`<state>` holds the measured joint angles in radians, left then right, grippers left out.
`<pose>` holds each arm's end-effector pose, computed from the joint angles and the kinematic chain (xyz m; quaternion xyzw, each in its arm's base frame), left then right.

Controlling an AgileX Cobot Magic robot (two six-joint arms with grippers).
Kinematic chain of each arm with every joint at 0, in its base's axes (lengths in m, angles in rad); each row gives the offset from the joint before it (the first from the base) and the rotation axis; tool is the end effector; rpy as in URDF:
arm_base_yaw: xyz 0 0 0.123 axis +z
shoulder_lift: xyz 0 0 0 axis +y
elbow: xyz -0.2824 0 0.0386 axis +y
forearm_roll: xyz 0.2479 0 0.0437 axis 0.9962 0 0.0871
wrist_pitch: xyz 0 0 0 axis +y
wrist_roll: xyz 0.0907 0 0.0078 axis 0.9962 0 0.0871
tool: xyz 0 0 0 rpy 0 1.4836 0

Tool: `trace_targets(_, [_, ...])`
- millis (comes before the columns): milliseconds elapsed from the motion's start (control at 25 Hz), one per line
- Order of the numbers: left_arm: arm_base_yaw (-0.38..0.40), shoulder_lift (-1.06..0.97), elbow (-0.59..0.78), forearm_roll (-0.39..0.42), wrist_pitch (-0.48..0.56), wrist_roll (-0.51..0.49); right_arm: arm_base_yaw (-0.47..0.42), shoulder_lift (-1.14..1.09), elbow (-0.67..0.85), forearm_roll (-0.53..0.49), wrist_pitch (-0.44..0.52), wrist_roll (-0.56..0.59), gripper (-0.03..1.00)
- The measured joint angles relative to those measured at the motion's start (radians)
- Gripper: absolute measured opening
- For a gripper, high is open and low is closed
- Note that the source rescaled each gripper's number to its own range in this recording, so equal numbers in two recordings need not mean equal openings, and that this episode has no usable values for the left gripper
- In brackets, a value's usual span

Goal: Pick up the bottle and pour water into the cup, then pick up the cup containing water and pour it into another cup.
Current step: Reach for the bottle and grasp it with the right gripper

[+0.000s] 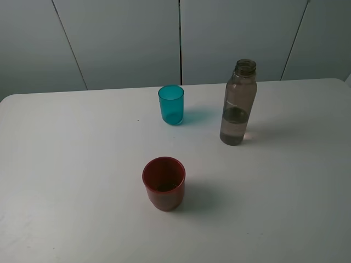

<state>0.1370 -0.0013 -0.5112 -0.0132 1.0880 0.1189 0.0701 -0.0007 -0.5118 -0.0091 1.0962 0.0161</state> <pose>-0.0073 -0.0021 0.2781 -0.0074 0.8570 0.0592 0.5118 -0.0078 -0.0013 0.2776 -0.0229 0.8589 0.0175 0.5114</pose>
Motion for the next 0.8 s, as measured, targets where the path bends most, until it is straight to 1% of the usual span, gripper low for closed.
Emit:
trace_targets(160, [0.0,0.0,0.0,0.0,0.0,0.0,0.0,0.065,0.0,0.009,0.006,0.0,0.84])
trace_targets(320, [0.0,0.0,0.0,0.0,0.0,0.0,0.0,0.277,-0.036,0.065,0.028,0.0,0.84])
trace_targets(360, [0.0,0.0,0.0,0.0,0.0,0.0,0.0,0.34,-0.055,0.076,0.023,-0.002,0.84])
trace_targets(400, [0.0,0.0,0.0,0.002,0.0,0.0,0.0,0.402,-0.07,0.076,-0.001,-0.01,0.84])
trace_targets(440, [0.0,0.0,0.0,0.002,0.0,0.0,0.0,0.45,-0.081,0.076,-0.057,-0.016,0.84])
trace_targets(600, [0.0,0.0,0.0,0.002,0.0,0.0,0.005,0.625,-0.088,0.102,-0.389,-0.028,0.84])
trace_targets(640, [0.0,0.0,0.0,0.002,0.0,0.0,0.017,0.658,-0.086,0.102,-0.481,-0.03,0.84])
trace_targets(680, [0.0,0.0,0.0,0.002,0.0,0.0,0.034,0.687,-0.076,0.1,-0.551,-0.032,0.84])
trace_targets(800, [0.0,0.0,0.0,0.002,0.0,0.0,0.116,0.75,-0.005,0.1,-0.769,-0.035,0.84])
